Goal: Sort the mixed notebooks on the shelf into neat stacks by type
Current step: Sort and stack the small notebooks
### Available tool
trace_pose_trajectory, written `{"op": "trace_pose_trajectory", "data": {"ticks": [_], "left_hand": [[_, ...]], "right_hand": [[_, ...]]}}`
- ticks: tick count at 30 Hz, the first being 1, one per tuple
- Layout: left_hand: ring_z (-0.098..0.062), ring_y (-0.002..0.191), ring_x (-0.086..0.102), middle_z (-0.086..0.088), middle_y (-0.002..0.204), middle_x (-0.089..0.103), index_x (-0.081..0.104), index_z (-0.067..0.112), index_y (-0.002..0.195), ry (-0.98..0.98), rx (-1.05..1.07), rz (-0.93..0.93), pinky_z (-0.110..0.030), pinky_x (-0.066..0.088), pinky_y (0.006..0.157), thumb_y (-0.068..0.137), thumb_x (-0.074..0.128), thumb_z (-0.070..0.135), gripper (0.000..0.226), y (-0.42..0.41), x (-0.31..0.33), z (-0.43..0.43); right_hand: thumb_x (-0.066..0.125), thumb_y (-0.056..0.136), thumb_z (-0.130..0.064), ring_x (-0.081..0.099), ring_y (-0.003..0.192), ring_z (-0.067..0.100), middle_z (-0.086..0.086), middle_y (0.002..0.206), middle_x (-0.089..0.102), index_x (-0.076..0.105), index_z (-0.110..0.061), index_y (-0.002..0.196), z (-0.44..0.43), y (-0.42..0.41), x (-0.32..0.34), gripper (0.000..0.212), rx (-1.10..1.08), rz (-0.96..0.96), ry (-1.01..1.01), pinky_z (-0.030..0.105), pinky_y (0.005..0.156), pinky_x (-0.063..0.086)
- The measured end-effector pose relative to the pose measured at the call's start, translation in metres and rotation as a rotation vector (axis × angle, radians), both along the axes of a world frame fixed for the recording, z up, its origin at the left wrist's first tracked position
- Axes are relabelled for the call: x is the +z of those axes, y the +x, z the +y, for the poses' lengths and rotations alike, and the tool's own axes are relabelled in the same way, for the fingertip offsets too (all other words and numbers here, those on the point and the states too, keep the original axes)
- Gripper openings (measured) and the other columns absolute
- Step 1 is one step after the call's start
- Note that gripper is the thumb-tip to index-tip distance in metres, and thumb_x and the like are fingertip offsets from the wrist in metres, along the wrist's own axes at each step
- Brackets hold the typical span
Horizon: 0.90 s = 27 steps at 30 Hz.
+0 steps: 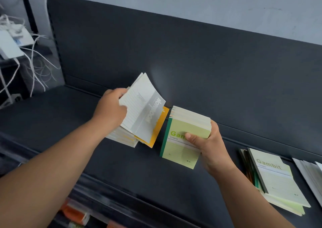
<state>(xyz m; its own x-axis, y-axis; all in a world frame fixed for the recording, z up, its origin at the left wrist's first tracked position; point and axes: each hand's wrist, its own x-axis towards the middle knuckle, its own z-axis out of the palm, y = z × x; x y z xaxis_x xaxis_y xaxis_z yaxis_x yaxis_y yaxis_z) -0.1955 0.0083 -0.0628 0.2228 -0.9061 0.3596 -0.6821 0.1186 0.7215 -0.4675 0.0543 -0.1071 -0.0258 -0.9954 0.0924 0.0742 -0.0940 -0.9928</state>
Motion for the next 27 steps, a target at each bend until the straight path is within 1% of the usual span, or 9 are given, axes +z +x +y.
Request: {"op": "trace_pose_trajectory", "data": {"ticks": [3, 6, 9, 11, 13, 17, 22, 25, 27], "left_hand": [[-0.020, 0.099, 0.049, -0.005, 0.124, 0.047, 0.052, 0.020, 0.133, 0.013, 0.043, -0.136, -0.026, 0.036, 0.078, 0.087, 0.049, -0.003, 0.052, 0.017, 0.003, -0.009], [-0.030, 0.112, 0.049, -0.011, 0.131, 0.045, 0.047, 0.017, 0.140, 0.052, 0.084, -0.322, -0.031, 0.038, 0.083, 0.085, 0.048, -0.005, 0.059, 0.028, -0.003, -0.013], [-0.030, 0.119, 0.043, -0.007, 0.133, 0.048, 0.054, 0.023, 0.134, 0.112, 0.086, -0.542, -0.038, 0.034, 0.096, 0.084, 0.051, -0.001, 0.055, 0.032, -0.014, -0.016], [-0.027, 0.123, 0.041, -0.002, 0.135, 0.049, 0.058, 0.028, 0.129, 0.127, 0.071, -0.610, -0.039, 0.030, 0.100, 0.086, 0.050, 0.003, 0.050, 0.031, -0.017, -0.018], [-0.024, 0.126, 0.038, 0.001, 0.137, 0.048, 0.059, 0.030, 0.128, 0.146, 0.064, -0.634, -0.039, 0.026, 0.104, 0.088, 0.048, 0.005, 0.048, 0.030, -0.018, -0.018], [-0.022, 0.133, 0.030, 0.001, 0.140, 0.046, 0.060, 0.029, 0.127, 0.147, 0.066, -0.660, -0.039, 0.018, 0.107, 0.093, 0.047, 0.016, 0.039, 0.028, -0.019, -0.016], [-0.023, 0.139, 0.024, -0.001, 0.140, 0.047, 0.060, 0.025, 0.127, 0.108, 0.048, -0.683, -0.040, 0.014, 0.108, 0.094, 0.050, 0.026, 0.035, 0.024, -0.017, -0.013], [-0.022, 0.139, 0.026, 0.000, 0.142, 0.045, 0.057, 0.025, 0.131, 0.075, 0.023, -0.653, -0.040, 0.016, 0.108, 0.093, 0.052, 0.026, 0.038, 0.014, -0.010, -0.009], [-0.021, 0.136, 0.032, 0.001, 0.145, 0.043, 0.050, 0.025, 0.137, 0.067, -0.059, -0.543, -0.037, 0.023, 0.108, 0.091, 0.053, 0.021, 0.046, 0.002, -0.002, -0.001]], "right_hand": [[0.084, 0.062, -0.009, 0.067, 0.108, 0.030, 0.009, 0.117, 0.068, 0.049, -0.015, 0.126, -0.002, 0.006, 0.001, 0.073, 0.009, 0.015, -0.002, 0.052, 0.094, 0.052], [0.082, 0.069, -0.002, 0.068, 0.106, 0.026, 0.006, 0.116, 0.069, 0.049, -0.019, 0.123, -0.002, 0.010, 0.002, 0.066, -0.009, 0.014, -0.003, 0.046, 0.090, 0.054], [0.079, 0.071, -0.002, 0.069, 0.103, 0.022, 0.004, 0.115, 0.069, 0.050, -0.022, 0.121, 0.000, 0.012, 0.003, 0.061, -0.015, 0.013, -0.003, 0.042, 0.087, 0.055], [0.079, 0.071, -0.001, 0.069, 0.103, 0.022, 0.004, 0.114, 0.069, 0.049, -0.022, 0.121, 0.000, 0.012, 0.003, 0.062, -0.020, 0.019, -0.003, 0.041, 0.087, 0.054], [0.077, 0.073, 0.002, 0.068, 0.105, 0.023, 0.006, 0.115, 0.069, 0.049, -0.020, 0.123, -0.001, 0.011, 0.003, 0.061, -0.028, 0.025, -0.004, 0.042, 0.089, 0.054], [0.078, 0.074, 0.000, 0.068, 0.105, 0.024, 0.005, 0.115, 0.069, 0.049, -0.018, 0.125, -0.002, 0.012, 0.002, 0.062, -0.035, 0.051, -0.009, 0.046, 0.091, 0.054], [0.082, 0.071, -0.002, 0.068, 0.105, 0.022, 0.005, 0.115, 0.069, 0.049, -0.020, 0.123, -0.002, 0.011, 0.002, 0.065, -0.028, 0.043, -0.013, 0.039, 0.087, 0.054], [0.082, 0.064, -0.011, 0.068, 0.105, 0.022, 0.004, 0.115, 0.069, 0.049, -0.020, 0.123, -0.002, 0.011, 0.001, 0.069, -0.026, 0.044, -0.017, 0.039, 0.087, 0.054], [0.081, 0.062, -0.013, 0.068, 0.104, 0.021, 0.003, 0.114, 0.070, 0.050, -0.021, 0.122, -0.002, 0.011, 0.002, 0.069, -0.024, 0.044, -0.022, 0.038, 0.087, 0.055]]}}
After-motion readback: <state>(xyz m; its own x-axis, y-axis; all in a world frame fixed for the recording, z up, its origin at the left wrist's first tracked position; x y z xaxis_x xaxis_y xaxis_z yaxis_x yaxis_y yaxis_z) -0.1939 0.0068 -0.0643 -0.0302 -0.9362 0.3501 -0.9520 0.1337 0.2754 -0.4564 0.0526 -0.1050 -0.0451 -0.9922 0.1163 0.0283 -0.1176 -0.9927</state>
